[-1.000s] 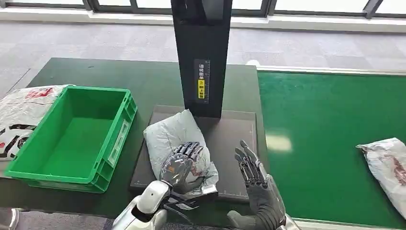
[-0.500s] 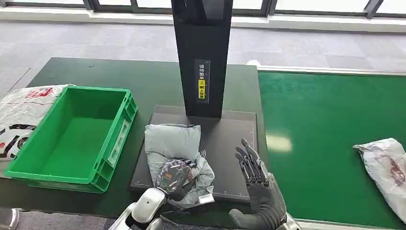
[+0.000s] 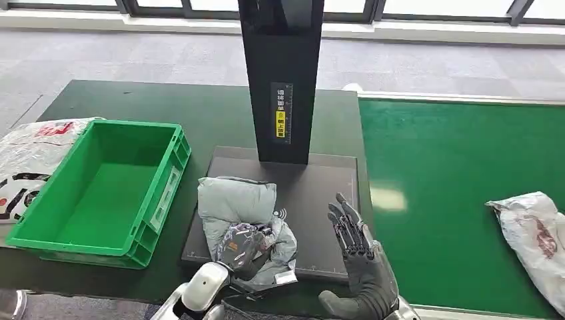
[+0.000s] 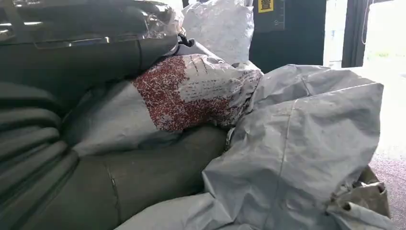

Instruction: Moved the parcel from conveyor to table for the left to box.

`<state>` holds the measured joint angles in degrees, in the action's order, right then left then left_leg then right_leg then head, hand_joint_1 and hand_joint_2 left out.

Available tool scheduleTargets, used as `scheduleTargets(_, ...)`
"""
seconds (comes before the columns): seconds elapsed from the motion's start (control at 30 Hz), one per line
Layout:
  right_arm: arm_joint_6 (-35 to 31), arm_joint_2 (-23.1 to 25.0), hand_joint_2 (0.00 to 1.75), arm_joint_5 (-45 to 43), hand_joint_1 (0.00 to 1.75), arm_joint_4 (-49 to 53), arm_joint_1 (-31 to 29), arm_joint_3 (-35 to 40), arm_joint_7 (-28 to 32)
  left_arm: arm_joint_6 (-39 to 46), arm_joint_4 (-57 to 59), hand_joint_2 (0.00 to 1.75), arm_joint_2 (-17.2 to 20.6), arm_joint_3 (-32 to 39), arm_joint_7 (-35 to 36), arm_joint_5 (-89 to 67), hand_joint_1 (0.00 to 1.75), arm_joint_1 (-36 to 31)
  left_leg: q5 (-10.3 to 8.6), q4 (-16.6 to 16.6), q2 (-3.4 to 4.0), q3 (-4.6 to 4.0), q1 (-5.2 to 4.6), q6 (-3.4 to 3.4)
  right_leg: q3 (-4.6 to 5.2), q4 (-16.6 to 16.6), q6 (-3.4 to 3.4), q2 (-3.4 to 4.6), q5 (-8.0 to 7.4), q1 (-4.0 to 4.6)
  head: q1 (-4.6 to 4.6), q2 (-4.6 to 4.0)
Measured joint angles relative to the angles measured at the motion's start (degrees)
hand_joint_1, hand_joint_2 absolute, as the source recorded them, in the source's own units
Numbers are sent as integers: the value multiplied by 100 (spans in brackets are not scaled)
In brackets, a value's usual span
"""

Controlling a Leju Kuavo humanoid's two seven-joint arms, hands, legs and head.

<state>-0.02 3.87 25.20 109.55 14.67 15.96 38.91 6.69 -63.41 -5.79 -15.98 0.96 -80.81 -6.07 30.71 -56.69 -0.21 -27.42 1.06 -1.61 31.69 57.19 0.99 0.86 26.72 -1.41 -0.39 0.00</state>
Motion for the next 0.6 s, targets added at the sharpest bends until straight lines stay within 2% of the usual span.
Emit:
scheduleTargets(0.2, 33, 0, 175, -105, 0, 0, -5, -13, 46, 113, -2, 175, 46, 107, 12, 272, 175, 4, 0, 2, 0, 1, 1, 0, 0, 1, -1, 0, 0, 0, 0, 0)
scheduleTargets(0.37, 68, 22, 175, -155, 0, 37, 52, -88, 85, 1365, -453, 175, 120, 481, -602, 895, 175, 204, -1, 1, 15, -6, 1, -4, 28, 5, -2, 12, -1, 3, 0, 0)
scheduleTargets(0.47, -35, 35, 175, -188, 0, 85, 132, -96, 98, 2213, -1083, 175, 144, 710, -912, 1525, 175, 289, -12, 1, -7, -14, 3, -10, 41, 8, -3, -3, -2, 5, 0, 0)
scheduleTargets(0.6, -243, 35, 175, -267, 0, 101, 177, -96, 105, 2763, -1675, 175, 177, 896, -1191, 1799, 175, 344, -9, 1, -5, -33, 3, -10, 44, 8, -4, 1, 0, 4, 0, 0)
